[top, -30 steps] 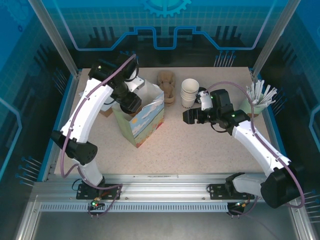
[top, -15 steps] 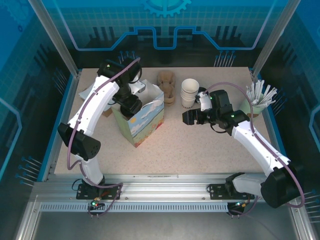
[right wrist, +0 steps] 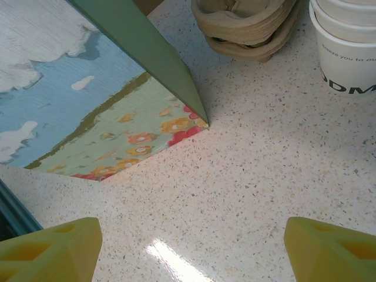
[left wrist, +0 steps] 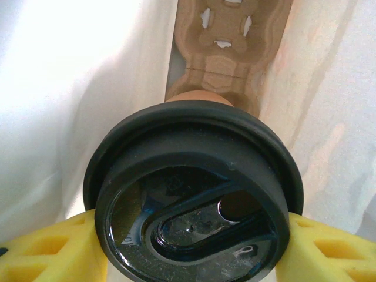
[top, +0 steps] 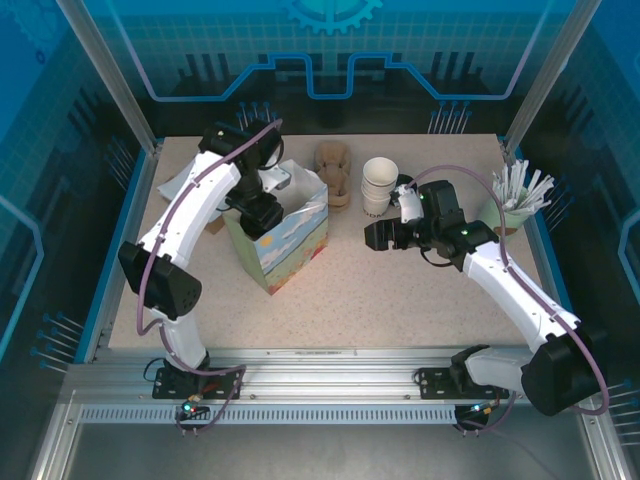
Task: Pack the takeout coffee
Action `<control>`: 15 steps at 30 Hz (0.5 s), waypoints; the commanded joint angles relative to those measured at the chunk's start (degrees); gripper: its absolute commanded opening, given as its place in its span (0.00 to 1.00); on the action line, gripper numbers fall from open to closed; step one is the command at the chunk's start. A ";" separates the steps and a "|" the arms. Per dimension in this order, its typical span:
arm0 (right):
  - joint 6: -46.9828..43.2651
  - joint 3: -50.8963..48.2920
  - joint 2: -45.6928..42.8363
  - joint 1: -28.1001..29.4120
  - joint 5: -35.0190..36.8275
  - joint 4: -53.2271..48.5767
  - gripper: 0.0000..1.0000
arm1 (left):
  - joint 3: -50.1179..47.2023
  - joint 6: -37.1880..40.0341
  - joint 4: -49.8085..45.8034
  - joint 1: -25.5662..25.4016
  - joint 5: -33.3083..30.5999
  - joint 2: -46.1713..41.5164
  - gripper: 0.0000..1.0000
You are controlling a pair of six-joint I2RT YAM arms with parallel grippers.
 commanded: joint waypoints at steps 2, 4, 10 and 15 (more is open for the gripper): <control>-0.49 -0.43 0.28 1.37 0.52 0.24 0.82 | -1.85 2.49 1.25 0.78 1.84 0.29 0.47; -0.49 -0.41 0.40 1.53 0.62 0.15 0.82 | -2.34 2.94 1.68 0.77 1.83 0.20 0.47; -0.44 -0.50 0.57 1.84 0.93 0.23 0.82 | -4.30 4.55 3.07 0.97 2.03 -0.29 0.47; -0.32 -0.41 1.02 2.41 1.02 0.41 0.83 | -5.23 5.31 3.45 1.08 1.91 -0.06 0.48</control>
